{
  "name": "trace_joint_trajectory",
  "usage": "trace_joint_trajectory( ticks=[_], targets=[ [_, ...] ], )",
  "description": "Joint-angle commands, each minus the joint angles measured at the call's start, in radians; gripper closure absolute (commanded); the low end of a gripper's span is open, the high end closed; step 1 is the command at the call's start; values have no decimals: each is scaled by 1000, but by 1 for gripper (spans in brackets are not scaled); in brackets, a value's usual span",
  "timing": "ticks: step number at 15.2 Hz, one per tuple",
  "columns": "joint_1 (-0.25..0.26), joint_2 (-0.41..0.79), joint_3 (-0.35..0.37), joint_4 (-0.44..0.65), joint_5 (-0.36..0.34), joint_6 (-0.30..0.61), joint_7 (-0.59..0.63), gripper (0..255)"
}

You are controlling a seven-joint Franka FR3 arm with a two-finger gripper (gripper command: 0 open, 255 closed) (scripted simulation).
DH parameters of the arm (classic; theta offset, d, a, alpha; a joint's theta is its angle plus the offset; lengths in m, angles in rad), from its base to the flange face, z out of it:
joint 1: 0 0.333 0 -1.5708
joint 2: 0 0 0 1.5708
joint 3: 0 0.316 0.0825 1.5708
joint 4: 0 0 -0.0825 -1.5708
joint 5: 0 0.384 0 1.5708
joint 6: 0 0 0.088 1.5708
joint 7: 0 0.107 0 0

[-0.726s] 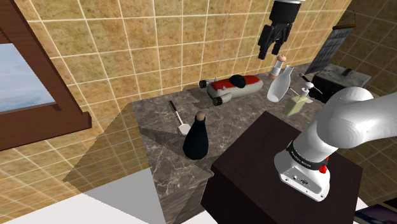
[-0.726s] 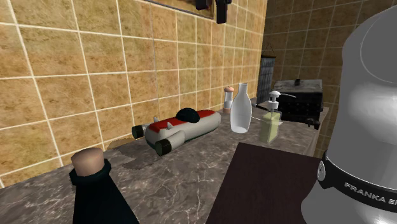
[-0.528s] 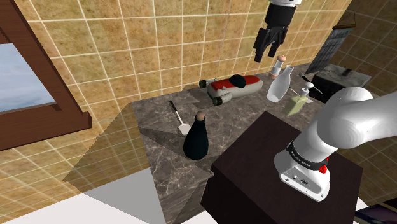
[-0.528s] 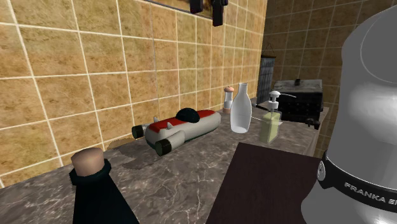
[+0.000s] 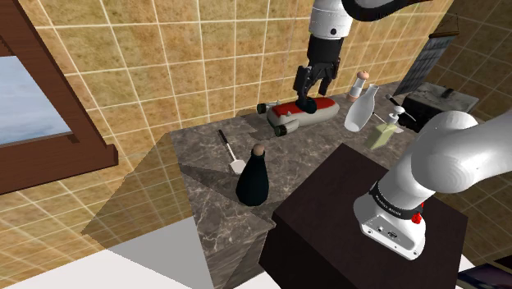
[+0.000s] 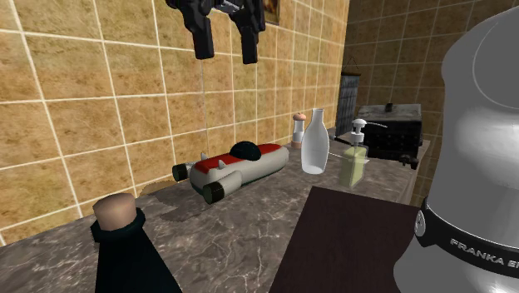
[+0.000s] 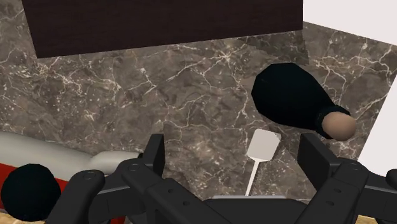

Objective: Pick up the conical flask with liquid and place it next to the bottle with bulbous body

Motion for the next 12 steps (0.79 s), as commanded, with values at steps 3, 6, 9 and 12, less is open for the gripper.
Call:
trace_joint_trajectory(
  ticks=[3, 6, 9, 12],
  targets=[
    [23, 102, 88, -5, 20, 105, 89, 0],
    [35, 192, 155, 9, 23, 177, 162, 0],
    [42, 294, 219, 37, 9, 244, 241, 0],
    [43, 408, 281, 77, -25, 305, 328, 0]
  ],
)
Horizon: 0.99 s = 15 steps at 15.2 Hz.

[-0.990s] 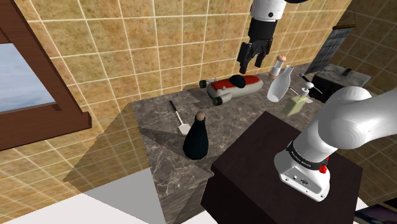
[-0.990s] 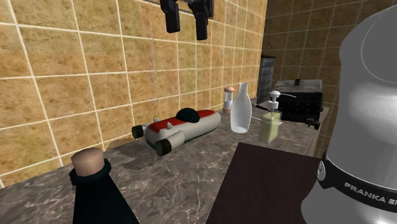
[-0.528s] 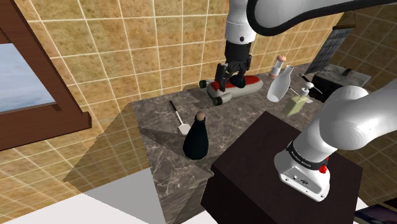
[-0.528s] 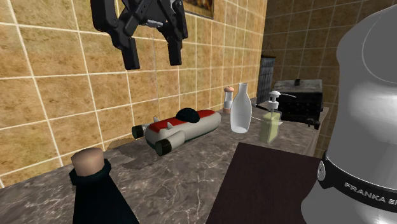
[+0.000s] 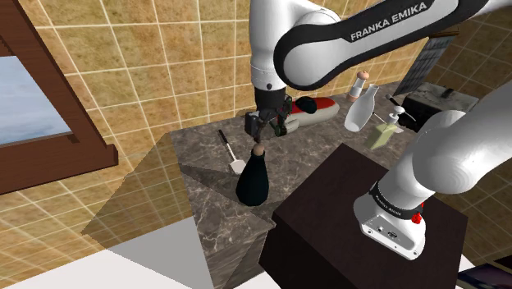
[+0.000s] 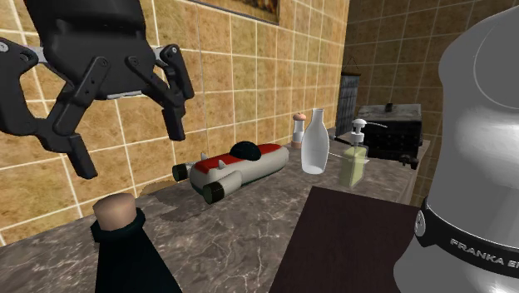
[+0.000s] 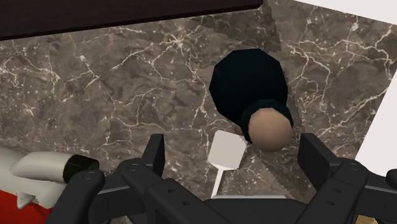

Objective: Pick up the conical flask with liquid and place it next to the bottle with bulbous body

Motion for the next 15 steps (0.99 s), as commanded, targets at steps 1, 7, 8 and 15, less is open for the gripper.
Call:
trace_joint_trajectory(
  ticks=[1, 7, 8, 15],
  targets=[
    [2, 84, 43, 30, -29, 44, 67, 0],
    [1, 180, 74, 27, -76, 129, 131, 0],
    [1, 188, 74, 20, -80, 143, 134, 0],
    [-1, 209, 76, 1, -91, 181, 143, 0]
  ],
)
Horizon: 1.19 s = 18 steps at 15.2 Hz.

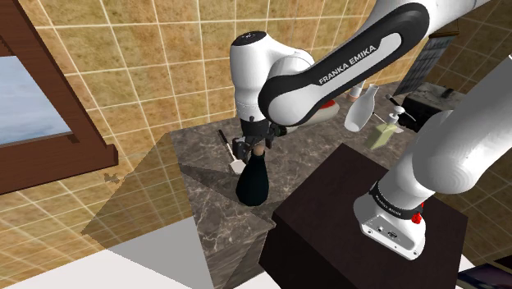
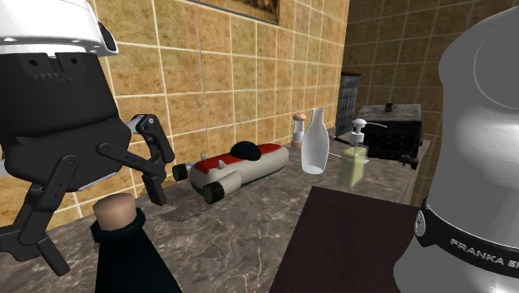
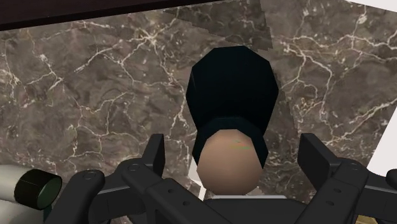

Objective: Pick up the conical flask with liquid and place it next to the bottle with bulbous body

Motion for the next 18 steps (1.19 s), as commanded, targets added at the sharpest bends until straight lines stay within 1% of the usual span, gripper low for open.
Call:
trace_joint_trajectory(
  ticks=[1, 3, 4, 13, 18],
  targets=[
    [0, 0, 0, 0, 0, 1, 0, 0],
    [0, 0, 0, 0, 0, 1, 0, 0],
    [0, 0, 0, 0, 0, 1, 0, 255],
    [0, 0, 0, 0, 0, 1, 0, 255],
    [3, -51, -6, 26, 25, -72, -23, 255]
  ],
)
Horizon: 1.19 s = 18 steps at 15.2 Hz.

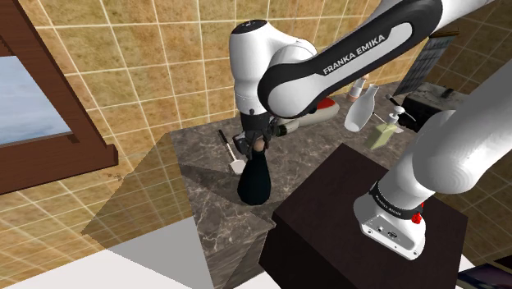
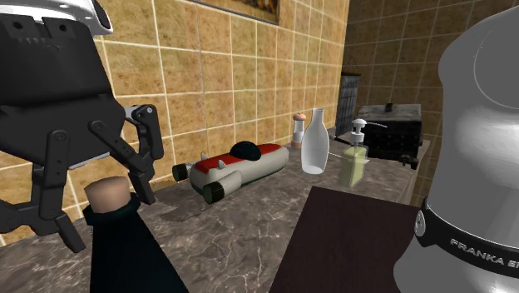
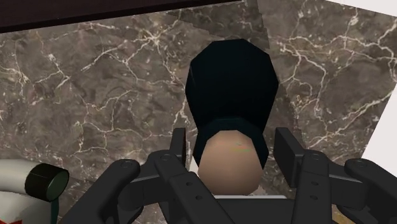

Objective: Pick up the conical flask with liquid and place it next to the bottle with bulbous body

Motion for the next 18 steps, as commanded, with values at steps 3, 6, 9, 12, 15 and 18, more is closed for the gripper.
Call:
trace_joint_trajectory(
  ticks=[3, 6, 9, 12, 15, 18],
  targets=[
    [2, -41, -8, 22, 18, -58, -19, 255],
    [3, -66, -13, 42, 27, -101, -29, 255],
    [4, -88, -18, 65, 35, -144, -37, 255],
    [5, -108, -23, 89, 41, -187, -45, 255],
    [6, -126, -28, 115, 45, -229, -51, 255],
    [6, -141, -33, 143, 49, -271, -56, 255]
  ],
)
